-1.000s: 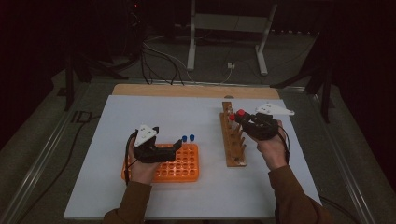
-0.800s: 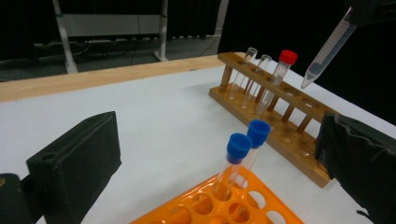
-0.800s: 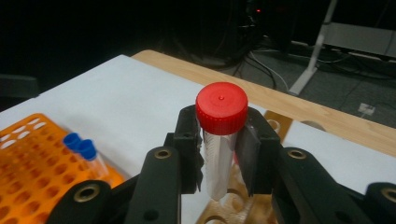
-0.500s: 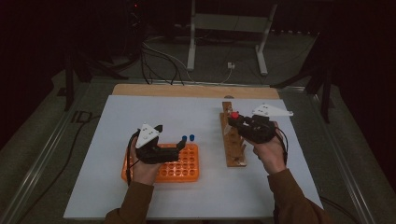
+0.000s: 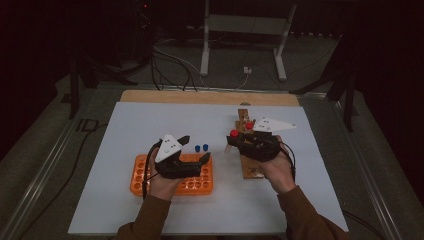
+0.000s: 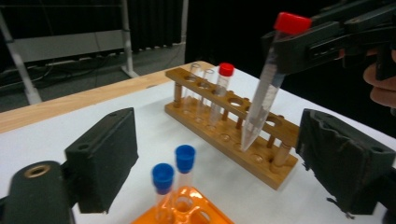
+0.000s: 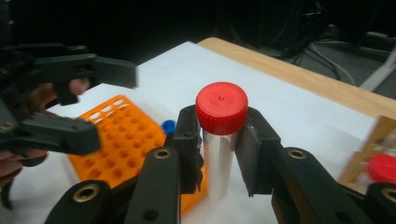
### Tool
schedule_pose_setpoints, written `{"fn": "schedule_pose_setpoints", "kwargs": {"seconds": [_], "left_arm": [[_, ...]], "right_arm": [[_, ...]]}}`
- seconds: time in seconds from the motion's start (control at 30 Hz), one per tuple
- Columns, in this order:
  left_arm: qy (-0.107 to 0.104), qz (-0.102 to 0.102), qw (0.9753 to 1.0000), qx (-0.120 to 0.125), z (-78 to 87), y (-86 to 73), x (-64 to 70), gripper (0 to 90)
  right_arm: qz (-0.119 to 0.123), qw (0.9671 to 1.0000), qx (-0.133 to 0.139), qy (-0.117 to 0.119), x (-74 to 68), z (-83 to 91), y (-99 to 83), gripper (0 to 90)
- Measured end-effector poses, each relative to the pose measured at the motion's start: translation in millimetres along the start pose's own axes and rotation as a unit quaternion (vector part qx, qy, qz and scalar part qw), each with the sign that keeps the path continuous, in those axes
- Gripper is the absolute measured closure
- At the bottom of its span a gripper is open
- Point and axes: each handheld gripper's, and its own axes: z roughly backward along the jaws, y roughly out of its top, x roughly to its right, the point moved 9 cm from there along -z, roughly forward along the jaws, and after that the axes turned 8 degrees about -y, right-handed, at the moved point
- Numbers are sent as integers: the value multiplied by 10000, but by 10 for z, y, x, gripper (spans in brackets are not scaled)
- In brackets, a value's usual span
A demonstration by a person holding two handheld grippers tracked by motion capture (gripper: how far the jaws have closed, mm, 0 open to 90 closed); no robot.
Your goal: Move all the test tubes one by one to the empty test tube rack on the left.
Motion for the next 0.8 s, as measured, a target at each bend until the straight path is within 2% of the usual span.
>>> {"fn": "schedule_pose_setpoints", "kwargs": {"seconds": [0.17, 0.43, 0.63, 0.8], "left_arm": [[-38, -155, 9998, -146, -74, -21, 89, 195], [-231, -281, 9989, -304, -159, -76, 185, 451], [-364, -360, 9978, -427, -183, -117, 215, 647], [-456, -334, 9975, -412, -181, -121, 222, 722]], "right_arm": [[18, 9997, -67, 227, -167, -52, -11, 713], [-7, 9983, -127, 568, -378, -104, -33, 713], [9, 9975, -146, 691, -458, -133, -45, 713], [7, 9973, -162, 714, -475, -138, -53, 713]]}}
